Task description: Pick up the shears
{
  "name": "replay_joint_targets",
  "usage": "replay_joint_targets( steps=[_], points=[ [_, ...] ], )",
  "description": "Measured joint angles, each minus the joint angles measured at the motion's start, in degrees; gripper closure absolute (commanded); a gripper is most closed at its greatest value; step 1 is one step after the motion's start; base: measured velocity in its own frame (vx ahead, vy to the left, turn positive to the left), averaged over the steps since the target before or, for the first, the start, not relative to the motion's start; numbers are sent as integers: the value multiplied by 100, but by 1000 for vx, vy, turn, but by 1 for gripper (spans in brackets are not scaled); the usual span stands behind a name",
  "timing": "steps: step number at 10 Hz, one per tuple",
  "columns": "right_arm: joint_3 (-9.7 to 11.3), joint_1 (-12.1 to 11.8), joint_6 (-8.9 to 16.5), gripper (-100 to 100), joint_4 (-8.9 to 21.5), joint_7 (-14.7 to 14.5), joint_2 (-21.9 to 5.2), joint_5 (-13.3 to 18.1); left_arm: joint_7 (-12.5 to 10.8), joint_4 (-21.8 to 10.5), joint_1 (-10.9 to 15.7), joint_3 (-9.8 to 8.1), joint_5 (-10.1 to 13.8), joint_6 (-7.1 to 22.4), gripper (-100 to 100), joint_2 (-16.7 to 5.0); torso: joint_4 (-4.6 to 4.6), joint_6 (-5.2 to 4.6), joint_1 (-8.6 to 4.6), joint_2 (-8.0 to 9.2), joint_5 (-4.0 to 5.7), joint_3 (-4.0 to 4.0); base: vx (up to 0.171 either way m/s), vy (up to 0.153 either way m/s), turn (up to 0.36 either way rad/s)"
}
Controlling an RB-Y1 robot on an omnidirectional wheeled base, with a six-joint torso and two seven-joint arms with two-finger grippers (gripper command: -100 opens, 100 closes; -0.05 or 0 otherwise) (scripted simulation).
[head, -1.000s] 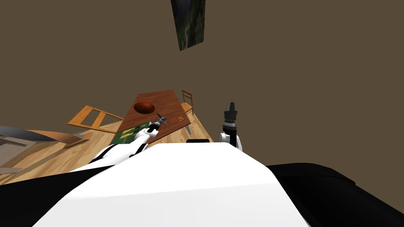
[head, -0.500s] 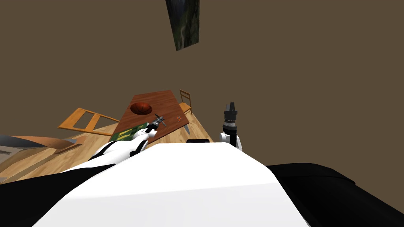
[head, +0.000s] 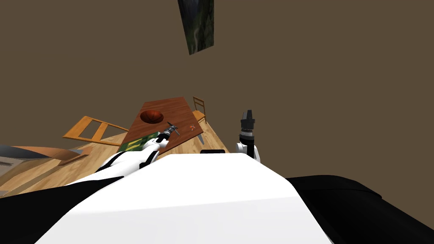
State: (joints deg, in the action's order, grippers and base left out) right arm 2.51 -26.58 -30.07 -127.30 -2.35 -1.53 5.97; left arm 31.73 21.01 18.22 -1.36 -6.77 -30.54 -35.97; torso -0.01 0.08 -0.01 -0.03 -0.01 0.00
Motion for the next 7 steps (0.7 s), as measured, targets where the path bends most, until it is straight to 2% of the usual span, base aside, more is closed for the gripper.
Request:
replay_joint_targets(
  steps=[1,2,4,6,7],
  points=[
    [-1,-1,0,0,0,0,0,0,-73,147,-124,23,-89,85,100,23,6,16,12,-3,-4,-4,45,28,111],
    [0,-1,0,0,0,0,0,0,-133,486,-298,20,-133,252,100,46,9,13,20,-10,-8,-9,55,46,145],
    [0,0,0,0,0,0,0,0,-194,472,-290,36,-321,264,100,142,32,23,43,-22,-29,-27,30,17,34],
    [0,0,0,0,0,0,0,0,-231,787,-441,38,-342,414,100,154,36,17,42,-22,-34,-29,17,13,59],
    [0,-1,0,0,0,0,0,0,-257,931,-524,31,-439,492,100,215,53,34,52,-25,-48,-39,42,23,89]
  ],
)
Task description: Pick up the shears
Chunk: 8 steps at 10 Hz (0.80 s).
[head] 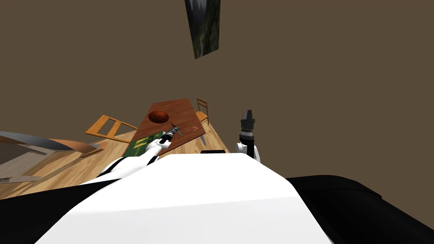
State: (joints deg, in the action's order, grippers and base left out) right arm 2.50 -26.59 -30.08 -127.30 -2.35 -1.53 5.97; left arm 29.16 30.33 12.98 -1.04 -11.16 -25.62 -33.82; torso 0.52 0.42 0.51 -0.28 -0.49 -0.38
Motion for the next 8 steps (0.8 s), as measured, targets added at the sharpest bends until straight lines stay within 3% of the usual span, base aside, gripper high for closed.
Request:
replay_joint_targets(
  steps=[4,6,8],
  points=[
    [0,1,0,0,0,0,0,0,-96,404,-148,36,-90,123,100,21,4,-2,8,4,-5,-1,12,8,40],
    [0,0,0,0,0,0,0,0,-188,897,-419,49,-247,352,100,106,11,8,22,-6,-9,-9,45,23,125],
    [0,0,0,0,0,0,0,0,-278,1136,-531,67,-433,476,100,195,25,14,34,-16,-19,-21,30,18,35]
  ],
)
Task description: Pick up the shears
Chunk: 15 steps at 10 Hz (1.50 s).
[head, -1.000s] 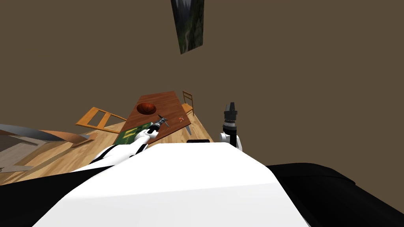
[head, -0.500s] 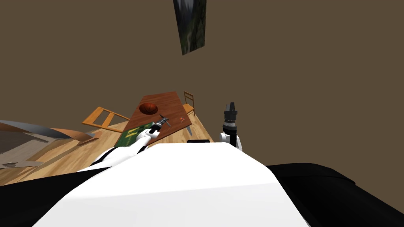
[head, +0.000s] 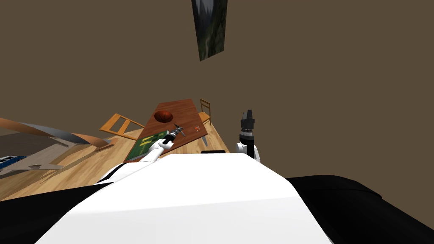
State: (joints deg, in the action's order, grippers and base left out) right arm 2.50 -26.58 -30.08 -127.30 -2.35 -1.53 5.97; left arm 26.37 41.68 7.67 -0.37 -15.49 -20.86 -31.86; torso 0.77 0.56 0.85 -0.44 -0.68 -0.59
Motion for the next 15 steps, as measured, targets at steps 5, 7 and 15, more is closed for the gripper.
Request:
replay_joint_targets(
  steps=[5,7,15],
  points=[
    [0,0,0,0,0,0,0,0,-178,822,-374,34,-311,338,100,156,13,13,10,2,-9,-5,33,18,88],
    [0,0,0,0,0,0,0,0,-225,1087,-487,36,-390,422,100,195,9,6,11,3,-8,-3,28,19,61],
    [0,0,0,0,0,0,0,0,-524,2346,-1107,100,-853,935,100,393,26,29,29,-1,-14,-13,30,13,74]
  ],
)
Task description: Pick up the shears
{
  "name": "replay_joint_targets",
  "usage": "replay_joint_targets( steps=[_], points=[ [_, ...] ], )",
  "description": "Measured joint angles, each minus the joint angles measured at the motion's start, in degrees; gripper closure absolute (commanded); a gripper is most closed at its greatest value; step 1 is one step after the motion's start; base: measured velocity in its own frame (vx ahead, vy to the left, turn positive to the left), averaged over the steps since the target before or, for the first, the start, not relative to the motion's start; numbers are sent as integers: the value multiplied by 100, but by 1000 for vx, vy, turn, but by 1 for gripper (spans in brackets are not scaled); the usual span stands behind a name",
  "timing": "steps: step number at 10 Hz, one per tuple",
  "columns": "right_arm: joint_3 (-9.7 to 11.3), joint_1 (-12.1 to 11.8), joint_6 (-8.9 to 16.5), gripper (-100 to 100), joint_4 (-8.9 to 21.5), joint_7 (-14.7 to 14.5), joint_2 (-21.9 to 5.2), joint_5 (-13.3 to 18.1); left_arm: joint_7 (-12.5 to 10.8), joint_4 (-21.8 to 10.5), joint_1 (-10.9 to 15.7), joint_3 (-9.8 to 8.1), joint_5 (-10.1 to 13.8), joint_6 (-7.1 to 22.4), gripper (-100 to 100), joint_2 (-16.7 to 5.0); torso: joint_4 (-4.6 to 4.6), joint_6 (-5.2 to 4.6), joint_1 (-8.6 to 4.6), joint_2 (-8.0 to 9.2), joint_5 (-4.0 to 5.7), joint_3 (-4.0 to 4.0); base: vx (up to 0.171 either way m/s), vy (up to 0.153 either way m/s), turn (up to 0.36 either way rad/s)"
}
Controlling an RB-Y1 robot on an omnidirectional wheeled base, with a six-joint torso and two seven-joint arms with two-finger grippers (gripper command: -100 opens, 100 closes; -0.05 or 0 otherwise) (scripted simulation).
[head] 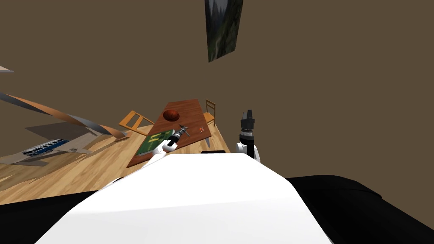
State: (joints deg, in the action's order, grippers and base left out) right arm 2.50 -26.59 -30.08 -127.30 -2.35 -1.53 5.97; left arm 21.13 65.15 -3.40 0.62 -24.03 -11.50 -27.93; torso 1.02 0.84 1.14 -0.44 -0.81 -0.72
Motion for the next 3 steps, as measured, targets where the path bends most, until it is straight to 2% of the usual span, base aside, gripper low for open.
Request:
replay_joint_targets(
  steps=[2,3],
  points=[
    [1,1,0,0,0,0,0,0,-28,225,-81,-20,-88,58,100,60,-5,-13,-5,2,1,3,12,5,-13],
    [1,1,0,0,0,0,0,0,-28,236,-79,-21,-89,55,0,61,-4,-10,-6,7,1,5,0,0,0]
  ],
)
